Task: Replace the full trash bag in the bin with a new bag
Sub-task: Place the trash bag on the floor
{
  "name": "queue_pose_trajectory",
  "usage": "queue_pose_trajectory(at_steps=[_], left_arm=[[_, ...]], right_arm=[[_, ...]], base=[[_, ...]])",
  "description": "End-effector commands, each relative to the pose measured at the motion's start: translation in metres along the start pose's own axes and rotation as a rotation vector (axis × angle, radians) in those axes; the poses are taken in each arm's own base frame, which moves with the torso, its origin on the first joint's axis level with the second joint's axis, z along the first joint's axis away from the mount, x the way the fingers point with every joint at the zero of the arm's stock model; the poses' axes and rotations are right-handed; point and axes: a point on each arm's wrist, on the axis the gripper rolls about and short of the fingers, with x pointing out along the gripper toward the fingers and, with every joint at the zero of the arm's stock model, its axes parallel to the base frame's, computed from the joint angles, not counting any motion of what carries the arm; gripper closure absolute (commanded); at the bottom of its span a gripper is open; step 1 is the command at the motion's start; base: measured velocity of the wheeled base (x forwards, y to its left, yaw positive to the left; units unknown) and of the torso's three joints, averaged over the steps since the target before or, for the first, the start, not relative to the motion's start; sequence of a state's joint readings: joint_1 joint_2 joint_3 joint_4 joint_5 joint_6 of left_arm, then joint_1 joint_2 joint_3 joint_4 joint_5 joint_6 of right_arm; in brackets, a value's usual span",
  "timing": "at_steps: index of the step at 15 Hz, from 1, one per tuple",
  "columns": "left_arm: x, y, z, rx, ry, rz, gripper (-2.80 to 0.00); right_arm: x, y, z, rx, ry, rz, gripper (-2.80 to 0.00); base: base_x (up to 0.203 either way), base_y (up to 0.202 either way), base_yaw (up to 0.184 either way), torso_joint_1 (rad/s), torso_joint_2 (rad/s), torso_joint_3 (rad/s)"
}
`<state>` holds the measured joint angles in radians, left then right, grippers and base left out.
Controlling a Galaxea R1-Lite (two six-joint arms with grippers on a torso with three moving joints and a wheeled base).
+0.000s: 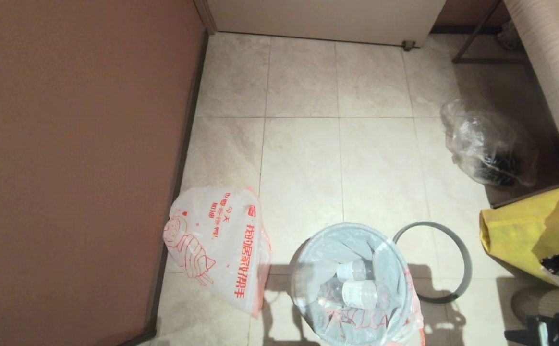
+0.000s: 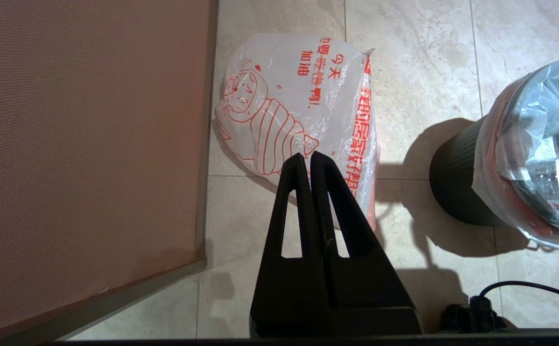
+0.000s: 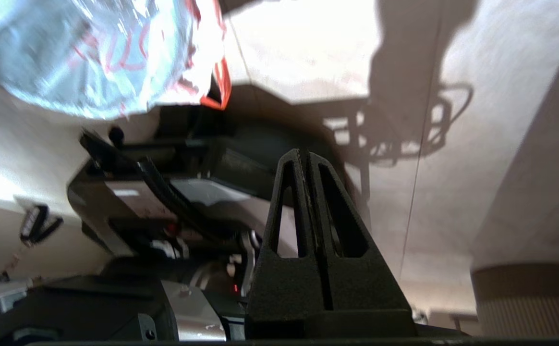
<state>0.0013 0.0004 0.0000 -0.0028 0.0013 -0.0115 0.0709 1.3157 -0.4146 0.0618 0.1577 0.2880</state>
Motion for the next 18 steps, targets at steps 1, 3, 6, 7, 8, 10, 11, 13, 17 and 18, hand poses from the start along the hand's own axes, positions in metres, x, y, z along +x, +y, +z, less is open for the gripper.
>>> queue_pose_trajectory(at_steps=[1, 3, 6, 7, 8, 10, 11, 13, 17, 18], left_arm=[[0.0, 0.0, 0.0, -0.001, -0.001, 0.0, 0.0], [0.0, 0.0, 0.0, -0.001, -0.001, 0.0, 0.0], [0.0, 0.0, 0.0, -0.001, -0.001, 0.0, 0.0], [0.0, 0.0, 0.0, -0.001, -0.001, 0.0, 0.0], [0.0, 0.0, 0.0, -0.001, -0.001, 0.0, 0.0], [0.0, 0.0, 0.0, -0.001, -0.001, 0.0, 0.0], [0.0, 0.0, 0.0, -0.001, 0.0, 0.0, 0.0], [0.0, 0.0, 0.0, -0.001, -0.001, 0.0, 0.0], [0.0, 0.0, 0.0, -0.001, -0.001, 0.0, 0.0], [0.0, 0.0, 0.0, -0.001, -0.001, 0.0, 0.0]], right_arm=[[0.032, 0.004, 0.0, -0.013, 0.156, -0.02, 0.0], [0.056, 0.013, -0.004, -0.05, 0.244, -0.028, 0.0], [0.087, 0.02, -0.002, -0.081, 0.242, -0.066, 0.0], [0.093, 0.023, -0.008, -0.09, 0.255, -0.096, -2.8], [0.094, 0.029, -0.014, -0.088, 0.266, -0.102, -2.8], [0.097, 0.039, -0.022, -0.082, 0.278, -0.124, -2.8], [0.105, 0.041, -0.026, -0.099, 0.295, -0.162, -2.8], [0.126, 0.043, -0.03, -0.129, 0.323, -0.253, -2.8], [0.146, 0.067, -0.017, -0.149, 0.226, -0.299, -2.8], [0.142, 0.071, -0.014, -0.141, 0.212, -0.276, -2.8]], base=[[0.0, 0.0, 0.0, 0.0, 0.0, 0.0], [0.0, 0.0, 0.0, 0.0, 0.0, 0.0], [0.0, 0.0, 0.0, 0.0, 0.0, 0.0], [0.0, 0.0, 0.0, 0.0, 0.0, 0.0], [0.0, 0.0, 0.0, 0.0, 0.0, 0.0], [0.0, 0.0, 0.0, 0.0, 0.0, 0.0], [0.0, 0.0, 0.0, 0.0, 0.0, 0.0], [0.0, 0.0, 0.0, 0.0, 0.0, 0.0], [0.0, 0.0, 0.0, 0.0, 0.0, 0.0], [0.0, 0.0, 0.0, 0.0, 0.0, 0.0]])
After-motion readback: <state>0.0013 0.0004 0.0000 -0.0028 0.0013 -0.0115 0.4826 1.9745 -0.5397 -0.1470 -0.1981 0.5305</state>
